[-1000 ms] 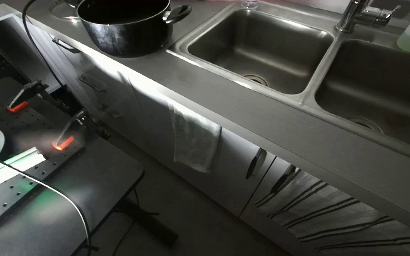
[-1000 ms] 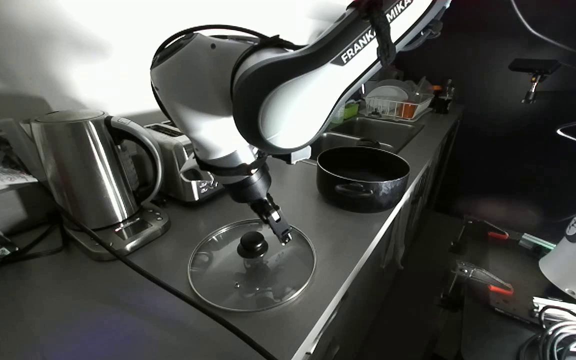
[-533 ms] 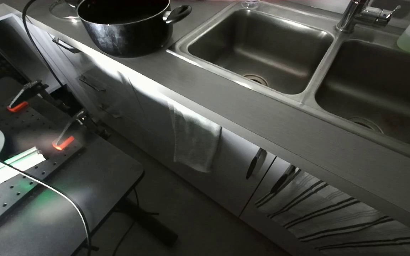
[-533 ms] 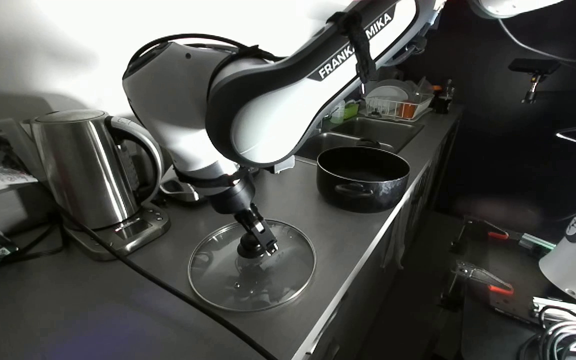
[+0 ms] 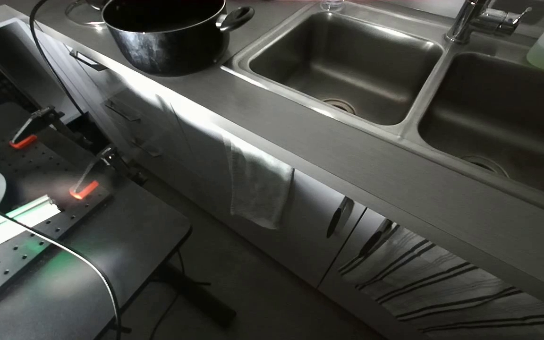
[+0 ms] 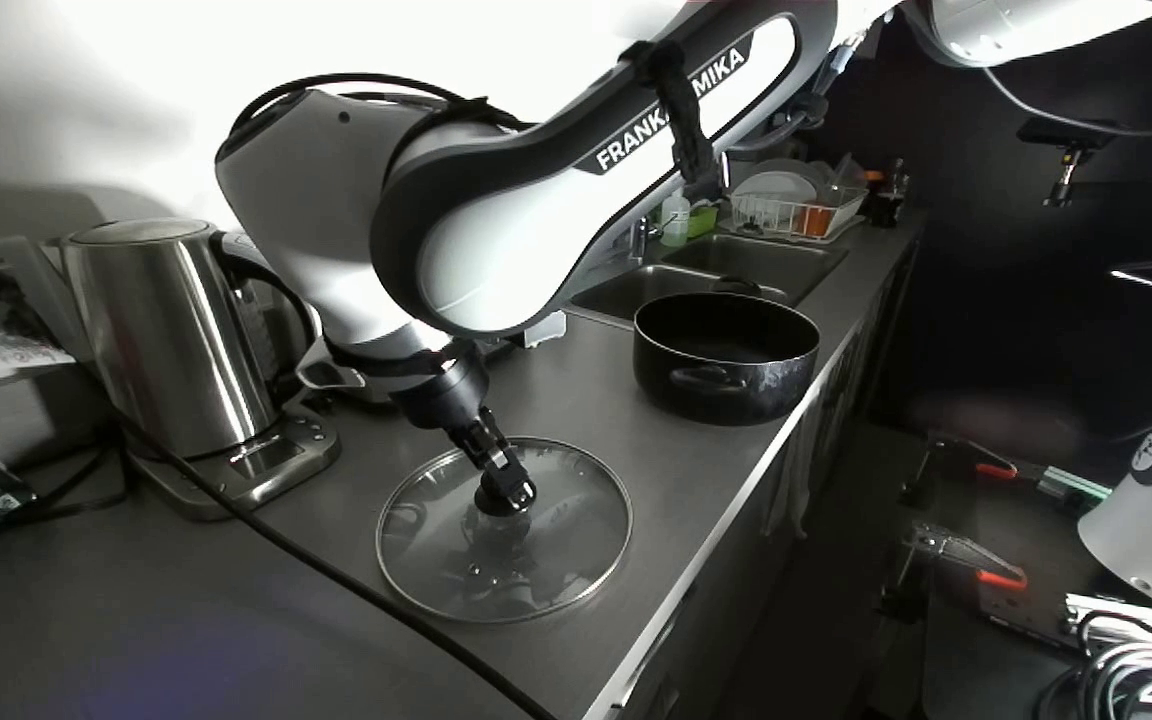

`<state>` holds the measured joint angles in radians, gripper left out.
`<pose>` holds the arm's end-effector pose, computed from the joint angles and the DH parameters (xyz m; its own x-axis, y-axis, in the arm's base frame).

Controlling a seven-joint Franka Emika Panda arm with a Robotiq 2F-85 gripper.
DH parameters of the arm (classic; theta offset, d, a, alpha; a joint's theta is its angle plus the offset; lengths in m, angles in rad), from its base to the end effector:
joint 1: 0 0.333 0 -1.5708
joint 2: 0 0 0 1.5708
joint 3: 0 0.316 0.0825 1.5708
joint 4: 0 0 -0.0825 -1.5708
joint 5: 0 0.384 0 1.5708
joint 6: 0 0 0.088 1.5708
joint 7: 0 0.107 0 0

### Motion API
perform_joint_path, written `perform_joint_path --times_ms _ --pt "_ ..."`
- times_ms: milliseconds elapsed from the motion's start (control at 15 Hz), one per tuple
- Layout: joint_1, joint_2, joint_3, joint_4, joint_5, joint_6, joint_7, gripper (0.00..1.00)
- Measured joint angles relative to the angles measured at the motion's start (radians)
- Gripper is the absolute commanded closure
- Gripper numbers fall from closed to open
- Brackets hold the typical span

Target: Put the lid on the black pot

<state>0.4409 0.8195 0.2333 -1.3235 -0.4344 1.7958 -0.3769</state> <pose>0.5932 0.3847 0.2309 0.3700 0.8502 -0.3744 0.9252 -0.3739 0.0653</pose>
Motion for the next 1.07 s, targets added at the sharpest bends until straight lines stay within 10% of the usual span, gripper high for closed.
perform_joint_path --times_ms 133,1067 --pt "0.001 0.008 0.000 0.018 0.000 -0.010 -0.003 0.75" --pt "0.009 -0.021 0.030 0.044 0.000 -0.027 -0.038 0.75"
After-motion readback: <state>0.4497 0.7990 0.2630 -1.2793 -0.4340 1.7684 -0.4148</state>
